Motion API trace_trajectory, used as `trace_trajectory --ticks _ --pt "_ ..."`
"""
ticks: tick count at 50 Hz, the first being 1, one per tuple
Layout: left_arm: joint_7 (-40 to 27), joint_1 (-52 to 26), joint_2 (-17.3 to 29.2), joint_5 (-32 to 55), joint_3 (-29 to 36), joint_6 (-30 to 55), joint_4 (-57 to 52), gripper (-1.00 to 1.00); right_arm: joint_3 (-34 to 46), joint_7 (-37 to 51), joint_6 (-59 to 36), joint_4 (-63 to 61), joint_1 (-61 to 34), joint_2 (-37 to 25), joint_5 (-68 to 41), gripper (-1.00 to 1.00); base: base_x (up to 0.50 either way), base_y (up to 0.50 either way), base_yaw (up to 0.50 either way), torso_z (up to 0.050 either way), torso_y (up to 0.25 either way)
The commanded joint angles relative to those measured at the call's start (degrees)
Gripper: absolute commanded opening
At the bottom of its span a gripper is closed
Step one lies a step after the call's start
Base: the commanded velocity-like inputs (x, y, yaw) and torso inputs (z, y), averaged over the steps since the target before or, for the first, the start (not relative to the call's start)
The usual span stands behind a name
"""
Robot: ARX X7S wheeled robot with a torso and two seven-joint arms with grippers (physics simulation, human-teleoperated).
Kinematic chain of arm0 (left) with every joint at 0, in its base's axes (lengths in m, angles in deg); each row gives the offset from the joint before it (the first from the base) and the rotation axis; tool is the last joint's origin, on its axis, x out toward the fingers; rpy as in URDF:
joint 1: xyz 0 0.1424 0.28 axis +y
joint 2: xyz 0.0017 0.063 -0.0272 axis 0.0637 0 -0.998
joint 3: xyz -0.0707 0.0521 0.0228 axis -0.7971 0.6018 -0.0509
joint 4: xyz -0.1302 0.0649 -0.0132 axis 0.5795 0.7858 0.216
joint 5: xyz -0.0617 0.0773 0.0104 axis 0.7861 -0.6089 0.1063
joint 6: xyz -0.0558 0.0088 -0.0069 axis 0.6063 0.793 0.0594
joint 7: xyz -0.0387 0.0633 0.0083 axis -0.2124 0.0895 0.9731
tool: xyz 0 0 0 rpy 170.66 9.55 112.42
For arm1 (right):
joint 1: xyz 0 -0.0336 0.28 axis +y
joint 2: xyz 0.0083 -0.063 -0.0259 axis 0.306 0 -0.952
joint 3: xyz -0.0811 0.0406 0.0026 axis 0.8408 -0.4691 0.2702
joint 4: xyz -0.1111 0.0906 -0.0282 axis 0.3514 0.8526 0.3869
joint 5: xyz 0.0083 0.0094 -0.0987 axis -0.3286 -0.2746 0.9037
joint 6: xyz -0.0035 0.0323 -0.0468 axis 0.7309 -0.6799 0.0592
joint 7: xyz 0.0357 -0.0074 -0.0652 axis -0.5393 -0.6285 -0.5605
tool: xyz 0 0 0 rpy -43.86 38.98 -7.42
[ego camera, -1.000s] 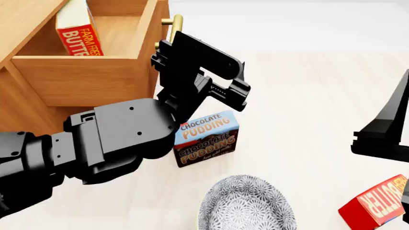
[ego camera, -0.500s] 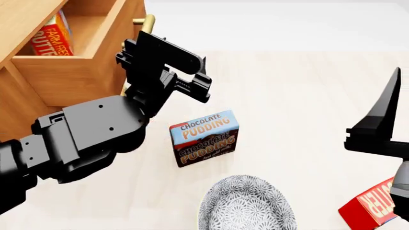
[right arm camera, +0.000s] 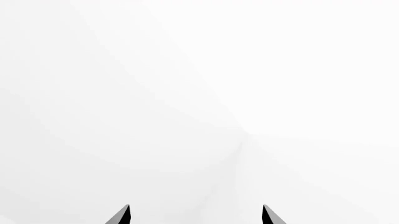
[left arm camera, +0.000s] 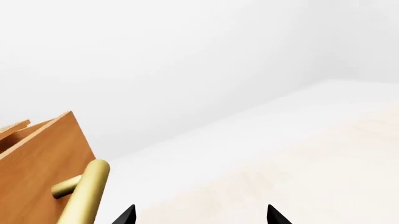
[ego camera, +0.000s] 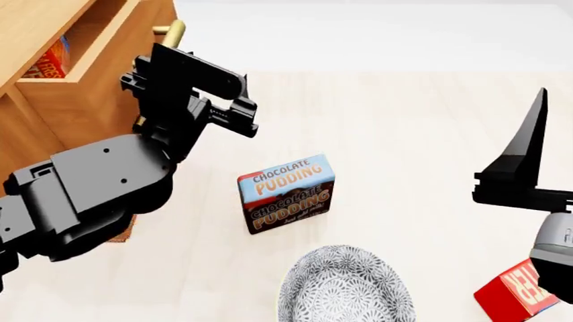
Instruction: Put the butter at the front in the top drawer of the cabinet and close it.
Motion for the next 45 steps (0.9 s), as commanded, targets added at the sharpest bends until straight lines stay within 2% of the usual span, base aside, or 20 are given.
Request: trace_trajectory --ticks 1,13,22,31,39,45 --pt "-4.7 0.0 3.0 3.3 -0.8 0.6 16.6 1.0 1.3 -0.7 -1.0 -0.2 -1.1 0.3 1.2 1.0 0.02 0.0 0.0 0.0 0.0" --pt "-5.3 -0.6 5.0 3.6 -1.6 1.6 22.0 1.0 1.5 -0.8 -1.4 -0.1 -1.5 0.0 1.3 1.0 0.01 0.0 0.0 0.0 -0.005" --pt "-8.2 -1.7 7.0 2.7 -1.2 3.9 24.2 1.0 1.6 -0.8 -1.4 0.3 -2.0 -0.3 0.9 1.0 0.01 0.0 0.0 -0.001 -0.005" --pt "-12.5 -2.4 10.9 3.6 -1.4 6.7 21.9 1.0 2.2 -0.3 -1.0 1.5 -2.5 -0.5 0.9 1.0 0.0 0.0 0.01 0.0 0.0" --pt "-14.6 -1.7 12.1 3.6 -1.4 6.9 20.9 1.0 2.3 0.4 -0.4 2.1 -2.2 -0.8 0.4 1.0 0.0 0.0 0.01 0.0 0.003" --pt "-15.9 -2.0 15.5 2.7 -1.6 5.7 11.8 1.0 2.2 0.1 -0.8 1.2 -2.0 -0.8 0.6 1.0 0.0 0.0 0.01 0.0 0.002"
